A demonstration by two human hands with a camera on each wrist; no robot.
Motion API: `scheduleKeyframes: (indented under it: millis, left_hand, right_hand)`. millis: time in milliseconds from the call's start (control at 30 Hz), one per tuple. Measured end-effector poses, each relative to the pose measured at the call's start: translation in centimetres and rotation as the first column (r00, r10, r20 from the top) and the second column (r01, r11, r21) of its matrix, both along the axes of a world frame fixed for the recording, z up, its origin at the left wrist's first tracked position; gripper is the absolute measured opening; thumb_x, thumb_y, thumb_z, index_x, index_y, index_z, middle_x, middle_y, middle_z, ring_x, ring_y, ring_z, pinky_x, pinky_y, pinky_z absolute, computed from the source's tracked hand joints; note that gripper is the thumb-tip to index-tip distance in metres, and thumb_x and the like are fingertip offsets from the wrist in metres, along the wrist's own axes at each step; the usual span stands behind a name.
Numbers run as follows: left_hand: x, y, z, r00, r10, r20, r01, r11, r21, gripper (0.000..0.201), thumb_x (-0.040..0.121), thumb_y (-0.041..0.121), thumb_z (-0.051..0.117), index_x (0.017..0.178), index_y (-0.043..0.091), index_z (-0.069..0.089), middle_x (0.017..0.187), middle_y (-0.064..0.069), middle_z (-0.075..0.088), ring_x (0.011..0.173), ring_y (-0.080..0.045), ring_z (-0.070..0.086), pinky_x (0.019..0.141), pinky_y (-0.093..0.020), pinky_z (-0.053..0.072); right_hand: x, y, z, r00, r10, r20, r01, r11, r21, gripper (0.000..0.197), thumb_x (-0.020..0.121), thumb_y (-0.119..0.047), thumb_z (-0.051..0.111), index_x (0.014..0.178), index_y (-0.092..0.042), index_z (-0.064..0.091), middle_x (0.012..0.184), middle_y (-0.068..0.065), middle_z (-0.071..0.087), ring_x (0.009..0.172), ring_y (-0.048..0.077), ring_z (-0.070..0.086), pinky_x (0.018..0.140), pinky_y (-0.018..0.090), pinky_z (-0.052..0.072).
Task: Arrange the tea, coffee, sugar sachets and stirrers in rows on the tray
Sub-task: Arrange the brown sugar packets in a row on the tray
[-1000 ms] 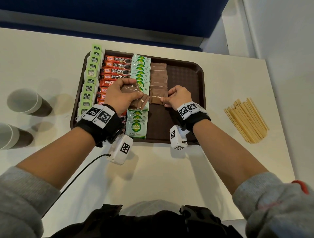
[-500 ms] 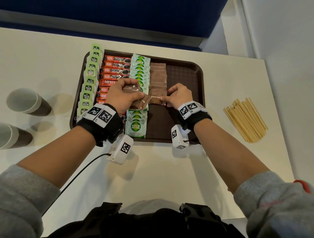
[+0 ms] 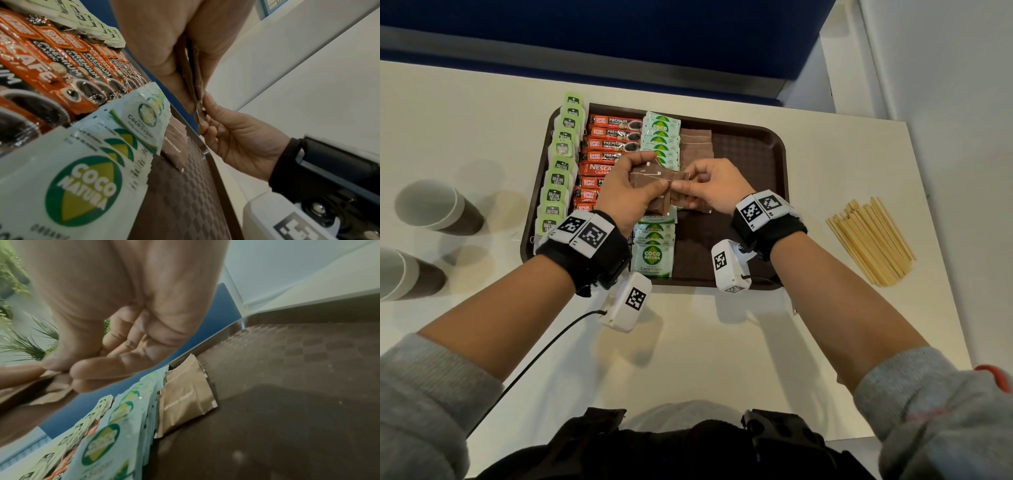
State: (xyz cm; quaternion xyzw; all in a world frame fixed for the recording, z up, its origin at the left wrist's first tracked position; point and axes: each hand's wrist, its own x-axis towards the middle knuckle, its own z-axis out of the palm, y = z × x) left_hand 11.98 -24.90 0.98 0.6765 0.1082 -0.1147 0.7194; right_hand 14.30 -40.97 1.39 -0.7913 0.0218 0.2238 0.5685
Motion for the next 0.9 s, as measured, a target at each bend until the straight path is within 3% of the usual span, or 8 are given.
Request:
scheduleKeyframes:
  millis: [133, 233, 300, 400, 567, 700, 800, 900]
  left_hand:
    - [0.0, 0.1, 0.1, 1.000, 0.005, -0.006, -0.005, 0.999, 0.033, 0.039, 0.083, -0.001, 0.067, 0.113, 0.018, 0.052, 0.099, 0.003, 0.062, 0.082, -0.011, 0.064, 0.067, -0.026, 0.059]
    - [-0.2, 0.1, 0.1, 1.000, -0.010, -0.017, 0.011, 0.998, 0.060, 0.034, 0.084, 0.000, 0.066, 0.111, 0.019, 0.054, 0.098, 0.001, 0.062, 0.072, -0.012, 0.064, 0.050, -0.023, 0.056]
    - [-0.1, 0.2, -0.1, 1.000, -0.005, -0.015, 0.006, 0.996, 0.085, 0.033, 0.084, 0.001, 0.066, 0.110, 0.019, 0.055, 0.104, -0.005, 0.062, 0.073, -0.014, 0.064, 0.046, -0.019, 0.053]
    - [-0.1, 0.3, -0.3, 1.000, 0.017, -0.018, -0.015, 0.994, 0.109, 0.033, 0.084, 0.002, 0.067, 0.108, 0.021, 0.057, 0.106, -0.007, 0.064, 0.079, -0.018, 0.065, 0.050, -0.020, 0.055]
    - [0.0, 0.6, -0.2, 0.999, 0.032, -0.025, -0.029, 0.993, 0.112, 0.032, 0.084, 0.002, 0.067, 0.109, 0.020, 0.057, 0.094, 0.003, 0.062, 0.072, -0.010, 0.063, 0.052, -0.019, 0.055]
    - [0.1, 0.5, -0.3, 1.000, 0.020, -0.023, -0.017, 0.991, 0.129, 0.033, 0.083, 0.003, 0.068, 0.109, 0.020, 0.057, 0.095, 0.002, 0.062, 0.077, -0.015, 0.064, 0.051, -0.020, 0.055]
    - [0.3, 0.6, -0.6, 1.000, -0.008, -0.002, 0.008, 0.982, 0.191, 0.032, 0.081, 0.006, 0.071, 0.101, 0.028, 0.058, 0.104, -0.002, 0.064, 0.093, -0.025, 0.067, 0.072, -0.037, 0.059]
    - [0.3, 0.4, -0.3, 0.999, -0.049, 0.013, 0.044, 0.968, 0.246, 0.032, 0.082, 0.007, 0.070, 0.092, 0.036, 0.057, 0.106, -0.004, 0.064, 0.100, -0.028, 0.066, 0.085, -0.049, 0.055]
  right_hand:
    - [0.1, -0.7, 0.0, 0.998, -0.059, 0.009, 0.059, 0.998, -0.010, 0.017, 0.082, -0.014, 0.071, 0.073, -0.014, 0.057, 0.078, 0.016, 0.067, 0.074, 0.029, 0.066, 0.071, 0.040, 0.057]
    - [0.0, -1.4, -0.1, 0.996, -0.081, 0.024, 0.080, 0.996, 0.034, 0.014, 0.081, -0.010, 0.071, 0.079, -0.013, 0.058, 0.078, 0.018, 0.066, 0.068, 0.021, 0.066, 0.064, 0.031, 0.058]
    - [-0.1, -1.8, -0.2, 0.995, -0.083, 0.047, 0.080, 0.995, 0.053, 0.015, 0.082, -0.006, 0.069, 0.085, -0.015, 0.058, 0.079, 0.025, 0.061, 0.060, 0.011, 0.066, 0.057, 0.023, 0.055]
    - [-0.3, -2.6, -0.9, 0.992, -0.118, 0.047, 0.117, 0.993, 0.029, 0.017, 0.084, -0.003, 0.067, 0.088, -0.017, 0.058, 0.075, 0.021, 0.061, 0.057, 0.006, 0.065, 0.056, 0.020, 0.056]
    - [-0.7, -3.6, -2.5, 0.983, -0.180, 0.030, 0.182, 0.977, -0.114, 0.010, 0.087, -0.006, 0.065, 0.086, -0.015, 0.060, 0.068, 0.006, 0.063, 0.064, 0.012, 0.064, 0.058, 0.021, 0.058]
    - [-1.1, -4.1, -2.8, 0.987, -0.155, 0.040, 0.160, 0.968, -0.194, 0.009, 0.084, -0.010, 0.068, 0.093, -0.013, 0.065, 0.070, 0.000, 0.064, 0.066, 0.011, 0.063, 0.061, 0.021, 0.056]
    - [-0.8, -4.1, -2.1, 0.996, -0.048, 0.079, 0.061, 0.982, -0.176, 0.019, 0.079, -0.003, 0.069, 0.093, -0.016, 0.068, 0.078, -0.004, 0.067, 0.073, 0.007, 0.062, 0.073, 0.019, 0.052]
    - [-0.4, -3.7, -1.0, 0.994, 0.059, 0.090, -0.051, 0.995, -0.091, 0.027, 0.081, 0.005, 0.061, 0.090, -0.020, 0.069, 0.097, 0.009, 0.070, 0.090, 0.017, 0.064, 0.090, 0.028, 0.049]
